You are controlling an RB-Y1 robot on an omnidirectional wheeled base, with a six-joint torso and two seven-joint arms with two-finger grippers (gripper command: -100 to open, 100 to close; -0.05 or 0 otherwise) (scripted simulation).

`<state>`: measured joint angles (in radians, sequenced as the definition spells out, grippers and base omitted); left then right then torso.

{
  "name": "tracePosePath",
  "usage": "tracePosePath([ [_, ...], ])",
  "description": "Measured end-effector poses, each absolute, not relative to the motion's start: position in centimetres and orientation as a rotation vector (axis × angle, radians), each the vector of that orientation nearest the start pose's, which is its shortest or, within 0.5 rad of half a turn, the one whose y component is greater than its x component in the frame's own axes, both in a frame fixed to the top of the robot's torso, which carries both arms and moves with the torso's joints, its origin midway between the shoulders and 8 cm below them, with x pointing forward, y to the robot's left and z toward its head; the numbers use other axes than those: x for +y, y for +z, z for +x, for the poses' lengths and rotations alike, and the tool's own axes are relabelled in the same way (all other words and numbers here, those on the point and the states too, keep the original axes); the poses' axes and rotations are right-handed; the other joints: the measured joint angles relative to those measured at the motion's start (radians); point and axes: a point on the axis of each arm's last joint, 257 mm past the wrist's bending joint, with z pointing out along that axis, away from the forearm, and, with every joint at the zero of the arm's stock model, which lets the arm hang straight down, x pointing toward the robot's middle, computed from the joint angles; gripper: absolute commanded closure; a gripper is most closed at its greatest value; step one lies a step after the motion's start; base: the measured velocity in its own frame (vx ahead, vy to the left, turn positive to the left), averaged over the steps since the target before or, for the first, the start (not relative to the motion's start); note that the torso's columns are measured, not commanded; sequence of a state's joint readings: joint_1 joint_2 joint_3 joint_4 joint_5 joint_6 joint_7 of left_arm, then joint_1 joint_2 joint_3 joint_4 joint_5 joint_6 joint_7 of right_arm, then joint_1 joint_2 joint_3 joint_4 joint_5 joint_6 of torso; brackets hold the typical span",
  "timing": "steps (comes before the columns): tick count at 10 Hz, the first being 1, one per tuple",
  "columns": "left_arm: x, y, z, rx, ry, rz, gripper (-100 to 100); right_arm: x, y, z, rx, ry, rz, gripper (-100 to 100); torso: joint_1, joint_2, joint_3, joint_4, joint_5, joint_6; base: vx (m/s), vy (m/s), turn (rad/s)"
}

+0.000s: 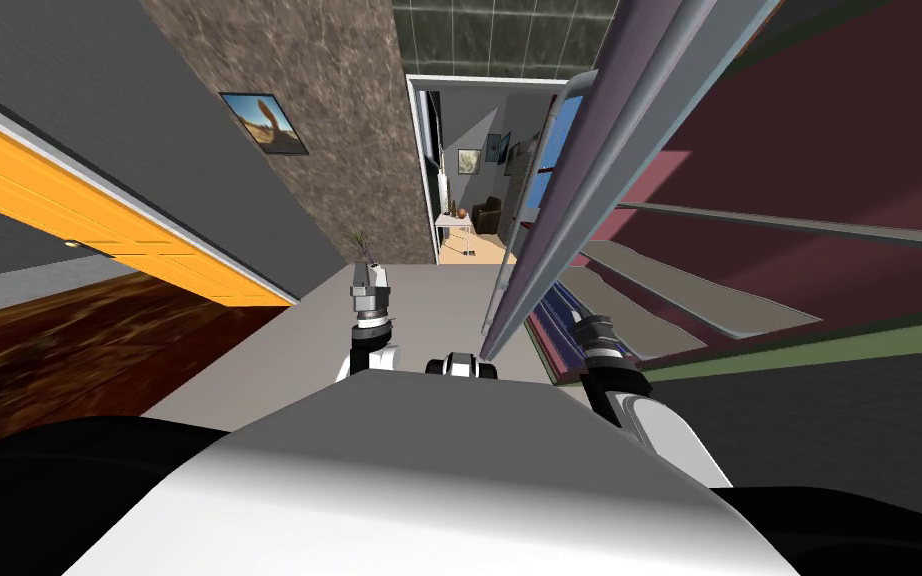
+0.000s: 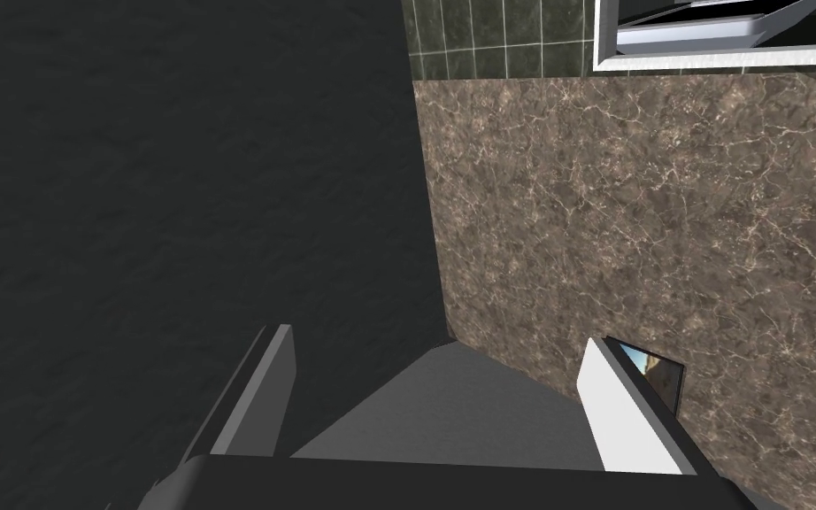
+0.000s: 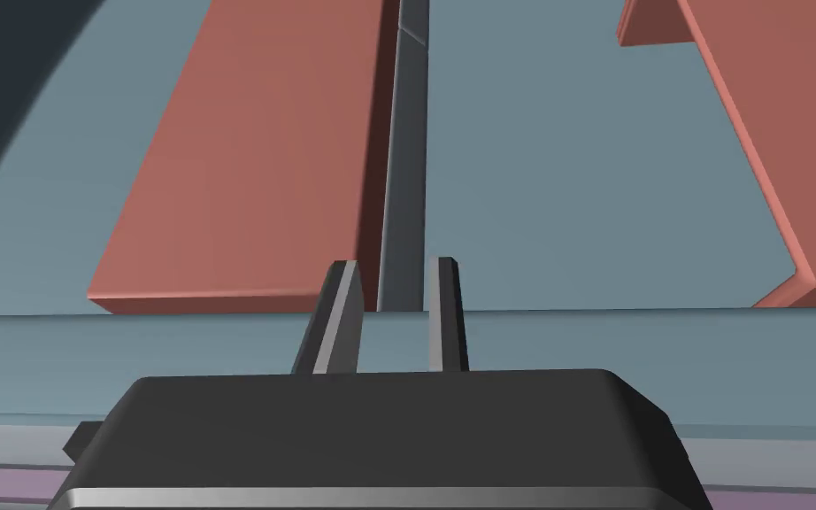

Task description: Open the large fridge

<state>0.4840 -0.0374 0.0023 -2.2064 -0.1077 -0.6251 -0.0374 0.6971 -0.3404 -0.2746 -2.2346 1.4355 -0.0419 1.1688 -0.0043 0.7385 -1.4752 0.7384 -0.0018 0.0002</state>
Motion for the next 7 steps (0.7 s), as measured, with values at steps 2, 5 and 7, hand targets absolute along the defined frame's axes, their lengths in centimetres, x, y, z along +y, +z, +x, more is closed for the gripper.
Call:
tracePosePath([
  [2, 26.5, 2.0, 34.0, 0.613, -1.224, -0.547, 0, -42.6, -13.6, 34.2, 1.332, -1.352, -1.065, -100, 0.008, -0.001, -0.001, -0.001, 0.003, 0.0, 0.084, 0.171, -0.03],
  [5, 26.5, 1.9, 34.0, 0.613, -1.223, -0.547, 0, -43.6, -13.8, 33.6, 1.351, -1.368, -1.056, -100, 0.004, -0.002, -0.001, -0.001, 0.001, 0.0, 0.085, 0.114, -0.036],
  [7, 26.5, 2.0, 34.0, 0.613, -1.224, -0.547, 0, -44.3, -14.0, 33.1, 1.368, -1.381, -1.052, -100, 0.008, -0.002, -0.002, -0.001, 0.003, 0.0, 0.111, 0.177, -0.035],
])
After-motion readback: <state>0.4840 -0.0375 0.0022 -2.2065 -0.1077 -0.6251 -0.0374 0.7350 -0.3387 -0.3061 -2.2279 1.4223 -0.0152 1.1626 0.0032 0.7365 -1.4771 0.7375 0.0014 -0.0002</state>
